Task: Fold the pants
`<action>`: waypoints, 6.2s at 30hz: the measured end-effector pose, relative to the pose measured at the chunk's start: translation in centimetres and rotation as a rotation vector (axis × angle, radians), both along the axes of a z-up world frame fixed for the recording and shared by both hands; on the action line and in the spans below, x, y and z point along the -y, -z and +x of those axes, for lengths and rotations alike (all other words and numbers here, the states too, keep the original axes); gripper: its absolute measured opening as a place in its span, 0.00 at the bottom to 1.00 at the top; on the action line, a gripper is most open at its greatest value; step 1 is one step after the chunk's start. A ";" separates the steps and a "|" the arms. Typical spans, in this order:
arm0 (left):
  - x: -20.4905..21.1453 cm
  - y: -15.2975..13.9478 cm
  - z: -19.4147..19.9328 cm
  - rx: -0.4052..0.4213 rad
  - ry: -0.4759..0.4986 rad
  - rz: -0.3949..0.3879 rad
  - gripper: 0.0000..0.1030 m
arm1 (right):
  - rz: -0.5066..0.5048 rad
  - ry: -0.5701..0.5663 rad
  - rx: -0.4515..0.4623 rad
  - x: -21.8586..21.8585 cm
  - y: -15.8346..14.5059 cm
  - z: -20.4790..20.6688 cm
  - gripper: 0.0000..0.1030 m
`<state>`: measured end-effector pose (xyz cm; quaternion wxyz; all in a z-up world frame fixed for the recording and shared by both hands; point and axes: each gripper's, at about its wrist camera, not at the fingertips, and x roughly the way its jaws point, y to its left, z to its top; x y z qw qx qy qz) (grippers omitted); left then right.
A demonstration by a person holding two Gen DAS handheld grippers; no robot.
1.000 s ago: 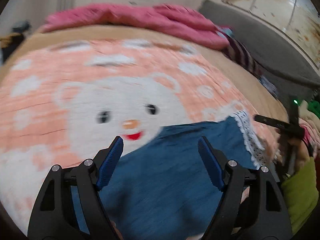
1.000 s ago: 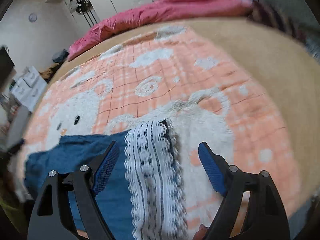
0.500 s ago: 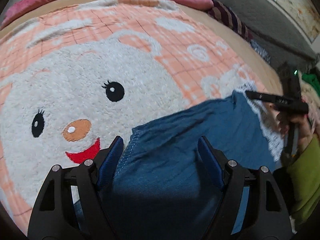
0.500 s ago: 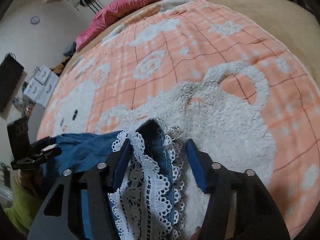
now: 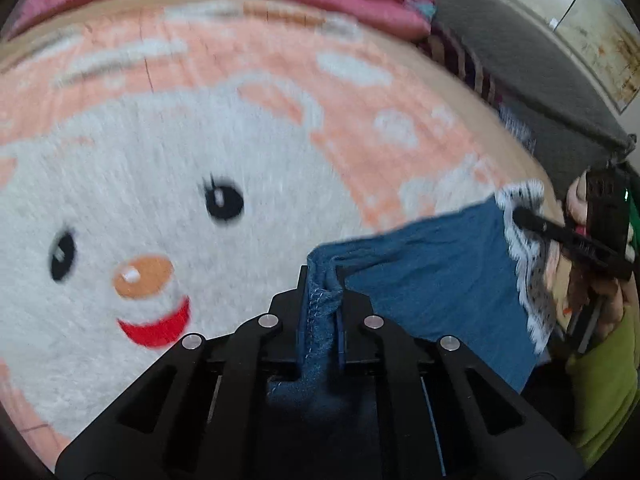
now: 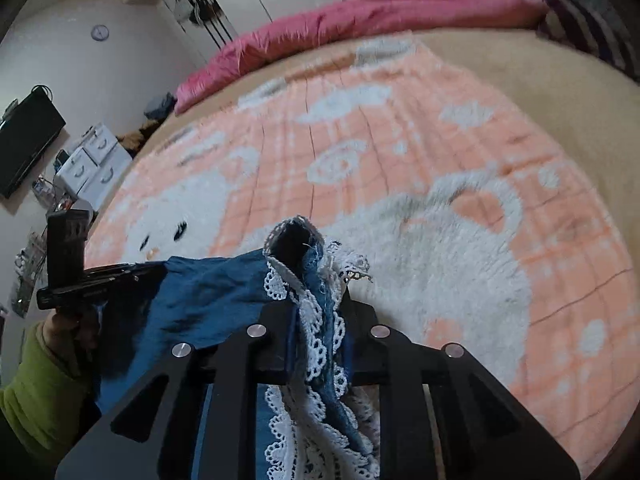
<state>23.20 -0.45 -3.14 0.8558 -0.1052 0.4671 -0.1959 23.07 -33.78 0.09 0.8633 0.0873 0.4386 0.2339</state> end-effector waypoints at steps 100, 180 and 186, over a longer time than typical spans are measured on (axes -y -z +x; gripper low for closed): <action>18.6 -3.2 -1.6 0.144 0.278 0.290 0.88 | -0.008 0.223 -0.092 3.6 2.1 -11.7 0.69; -2.1 -1.4 -1.9 -0.062 0.066 -0.162 0.47 | -0.431 -0.475 0.299 -21.0 2.1 -17.2 0.25; -4.0 -2.0 -3.2 -0.104 0.008 -0.276 0.60 | -0.407 -0.576 0.323 -23.0 2.2 -18.5 0.25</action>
